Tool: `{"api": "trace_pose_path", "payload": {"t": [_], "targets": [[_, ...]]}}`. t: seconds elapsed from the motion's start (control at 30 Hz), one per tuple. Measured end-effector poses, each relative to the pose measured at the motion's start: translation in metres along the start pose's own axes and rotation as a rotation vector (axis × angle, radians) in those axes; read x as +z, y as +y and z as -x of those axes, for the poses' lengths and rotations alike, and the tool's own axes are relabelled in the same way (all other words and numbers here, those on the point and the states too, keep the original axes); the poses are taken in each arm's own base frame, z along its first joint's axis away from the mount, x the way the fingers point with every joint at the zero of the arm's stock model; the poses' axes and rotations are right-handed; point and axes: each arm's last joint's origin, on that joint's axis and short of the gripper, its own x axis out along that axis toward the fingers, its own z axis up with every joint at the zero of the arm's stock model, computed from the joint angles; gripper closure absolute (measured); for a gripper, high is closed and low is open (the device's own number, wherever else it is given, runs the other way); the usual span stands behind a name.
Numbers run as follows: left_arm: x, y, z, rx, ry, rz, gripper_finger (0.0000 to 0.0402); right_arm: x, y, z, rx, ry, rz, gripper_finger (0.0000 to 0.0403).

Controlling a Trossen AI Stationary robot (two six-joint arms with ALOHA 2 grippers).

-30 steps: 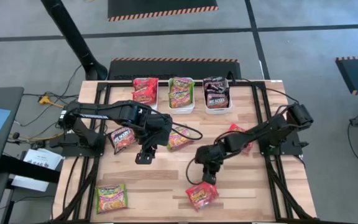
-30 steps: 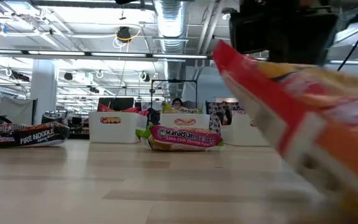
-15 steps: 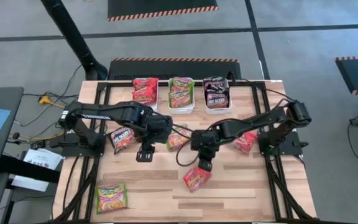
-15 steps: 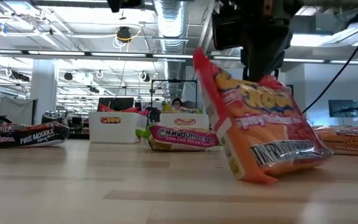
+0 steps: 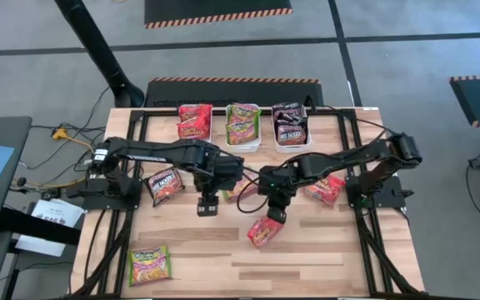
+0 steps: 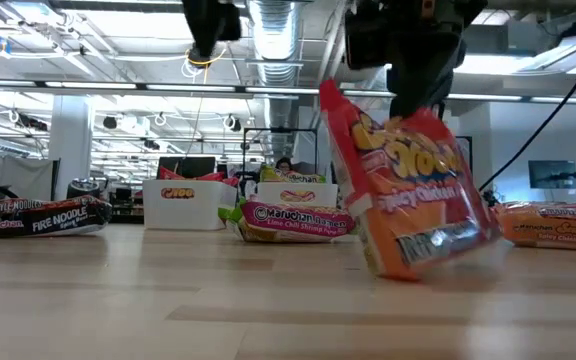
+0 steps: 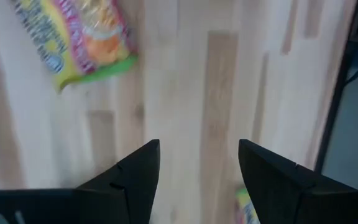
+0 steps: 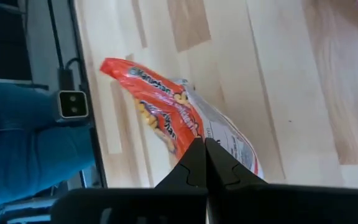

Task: Sort Maruchan noodles
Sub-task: Put the bottom orange noodle pack into the left white bin

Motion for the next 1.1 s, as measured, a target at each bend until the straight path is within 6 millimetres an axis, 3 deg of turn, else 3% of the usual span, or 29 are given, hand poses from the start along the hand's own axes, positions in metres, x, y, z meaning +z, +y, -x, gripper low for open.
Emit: {"api": "trace_pose_path", "payload": {"t": [0.2, 0.6, 0.73, 1.1], "targets": [[0.014, -0.002, -0.011, -0.058, -0.057, 0.056, 0.0198, -0.003, 0.003, 0.013, -0.051, -0.043, -0.003, 0.0399], [0.025, -0.023, -0.036, -0.069, -0.087, 0.046, 0.0198, -0.012, 0.001, 0.007, -0.134, 0.024, -0.048, 0.0399], [0.031, -0.027, -0.04, -0.049, -0.178, 0.037, 0.0198, -0.012, 0.001, 0.008, -0.136, 0.023, -0.052, 0.0399], [0.034, -0.022, -0.084, -0.089, -0.267, 0.072, 0.0198, -0.013, 0.001, 0.007, -0.141, 0.025, -0.052, 0.0399]]}}
